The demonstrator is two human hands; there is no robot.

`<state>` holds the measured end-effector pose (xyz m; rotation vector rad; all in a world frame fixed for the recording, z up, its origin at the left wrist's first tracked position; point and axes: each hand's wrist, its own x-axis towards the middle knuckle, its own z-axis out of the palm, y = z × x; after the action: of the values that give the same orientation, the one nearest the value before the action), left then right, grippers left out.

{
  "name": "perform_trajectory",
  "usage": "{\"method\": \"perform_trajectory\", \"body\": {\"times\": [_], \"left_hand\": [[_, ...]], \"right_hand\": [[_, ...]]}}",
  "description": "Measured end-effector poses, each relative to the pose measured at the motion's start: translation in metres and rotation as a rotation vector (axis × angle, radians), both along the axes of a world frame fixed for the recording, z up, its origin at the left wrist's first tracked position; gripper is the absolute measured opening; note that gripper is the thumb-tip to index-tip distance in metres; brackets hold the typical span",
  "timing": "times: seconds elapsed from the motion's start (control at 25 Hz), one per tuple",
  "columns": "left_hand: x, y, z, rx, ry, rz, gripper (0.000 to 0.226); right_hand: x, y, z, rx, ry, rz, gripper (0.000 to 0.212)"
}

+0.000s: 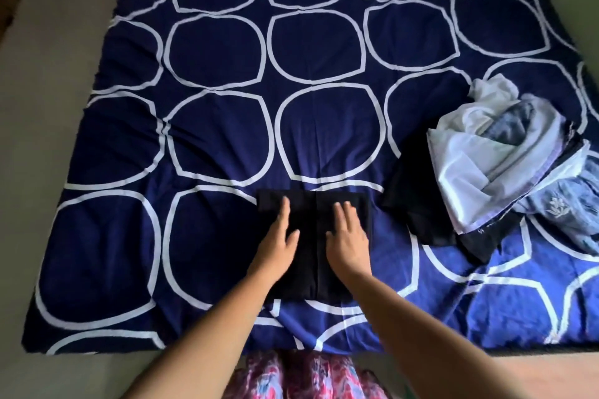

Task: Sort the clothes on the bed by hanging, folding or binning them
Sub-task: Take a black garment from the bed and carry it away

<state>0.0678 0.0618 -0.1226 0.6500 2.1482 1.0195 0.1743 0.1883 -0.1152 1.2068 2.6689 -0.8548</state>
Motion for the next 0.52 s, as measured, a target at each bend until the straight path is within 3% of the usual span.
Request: {"method": "perform_trajectory", "body": {"times": [0.08, 0.12, 0.28, 0.52], "left_hand": [[0.020, -0.015, -0.025, -0.176, 0.436, -0.296, 0.063], [0.024, -0.021, -0.033, -0.252, 0.527, -0.376, 0.064], [0.021, -0.042, -0.053, -0.365, 0.644, -0.445, 0.066], [0.028, -0.042, -0.065, -0.419, 0.705, -0.437, 0.065]], "right_hand": [[0.011, -0.019, -0.019, 0.078, -0.068, 0.259, 0.063], [0.016, -0.022, -0.028, 0.105, -0.100, 0.330, 0.066], [0.033, -0.012, -0.049, 0.197, -0.161, 0.364, 0.064], [0.042, -0.009, -0.059, 0.178, -0.254, 0.184, 0.062]]}}
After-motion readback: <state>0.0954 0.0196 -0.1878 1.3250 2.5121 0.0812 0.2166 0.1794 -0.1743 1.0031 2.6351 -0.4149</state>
